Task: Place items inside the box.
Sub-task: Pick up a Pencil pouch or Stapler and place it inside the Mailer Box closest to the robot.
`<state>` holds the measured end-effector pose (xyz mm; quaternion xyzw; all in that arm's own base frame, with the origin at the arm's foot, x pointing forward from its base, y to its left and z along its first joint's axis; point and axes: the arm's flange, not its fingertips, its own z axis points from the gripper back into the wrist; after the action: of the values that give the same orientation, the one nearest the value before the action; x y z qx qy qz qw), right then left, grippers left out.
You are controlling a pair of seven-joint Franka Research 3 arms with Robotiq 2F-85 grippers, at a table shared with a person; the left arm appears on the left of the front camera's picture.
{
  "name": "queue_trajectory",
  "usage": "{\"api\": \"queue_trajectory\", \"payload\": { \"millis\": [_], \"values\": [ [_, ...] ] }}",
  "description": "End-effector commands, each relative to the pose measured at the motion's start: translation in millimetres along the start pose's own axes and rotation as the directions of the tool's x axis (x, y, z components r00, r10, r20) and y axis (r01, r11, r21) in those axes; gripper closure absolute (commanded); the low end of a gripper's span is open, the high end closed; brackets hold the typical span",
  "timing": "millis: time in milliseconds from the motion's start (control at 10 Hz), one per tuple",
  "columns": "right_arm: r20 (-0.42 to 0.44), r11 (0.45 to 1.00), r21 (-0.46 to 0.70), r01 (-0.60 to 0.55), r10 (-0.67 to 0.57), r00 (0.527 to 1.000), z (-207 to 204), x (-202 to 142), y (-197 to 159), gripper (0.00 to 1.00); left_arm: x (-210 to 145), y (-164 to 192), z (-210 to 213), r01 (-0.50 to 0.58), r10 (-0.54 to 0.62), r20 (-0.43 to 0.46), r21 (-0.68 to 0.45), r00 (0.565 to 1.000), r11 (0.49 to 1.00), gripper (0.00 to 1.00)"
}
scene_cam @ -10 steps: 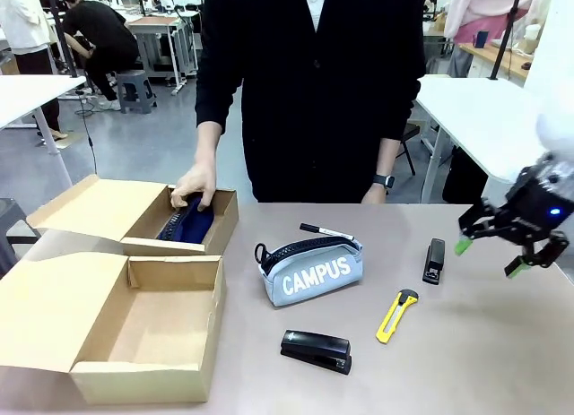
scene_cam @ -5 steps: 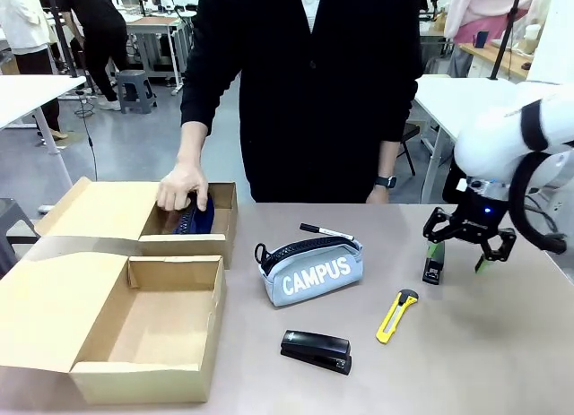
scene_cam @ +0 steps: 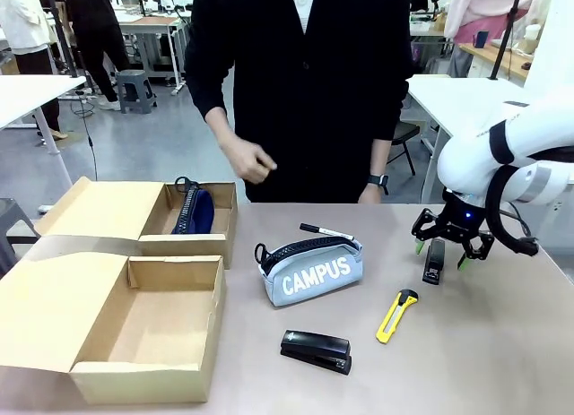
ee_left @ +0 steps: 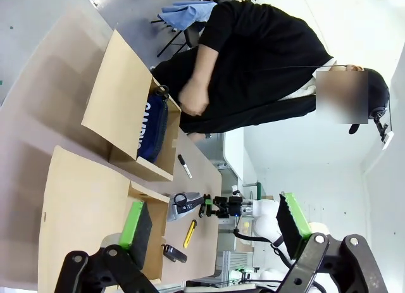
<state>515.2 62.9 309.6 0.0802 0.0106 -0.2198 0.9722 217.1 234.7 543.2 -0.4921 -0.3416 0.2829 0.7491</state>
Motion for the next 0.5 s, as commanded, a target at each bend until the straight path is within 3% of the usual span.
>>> {"api": "queue_trajectory", "payload": {
  "millis": [0, 400],
  "values": [
    [0.034, 0.999, -0.029, 0.025, -0.024, 0.999, -7.6, 1.0, 8.5, 0.00, -0.5, -1.9, -0.9, 0.020, -0.020, 0.006, -0.020, 1.000, 1.000, 0.00],
    [0.051, 0.997, -0.067, 0.026, -0.023, 0.998, -22.2, -2.6, 15.2, 0.00, -0.5, -1.9, -0.9, 0.020, -0.020, 0.006, -0.020, 1.000, 1.000, 0.00]
  ]
}}
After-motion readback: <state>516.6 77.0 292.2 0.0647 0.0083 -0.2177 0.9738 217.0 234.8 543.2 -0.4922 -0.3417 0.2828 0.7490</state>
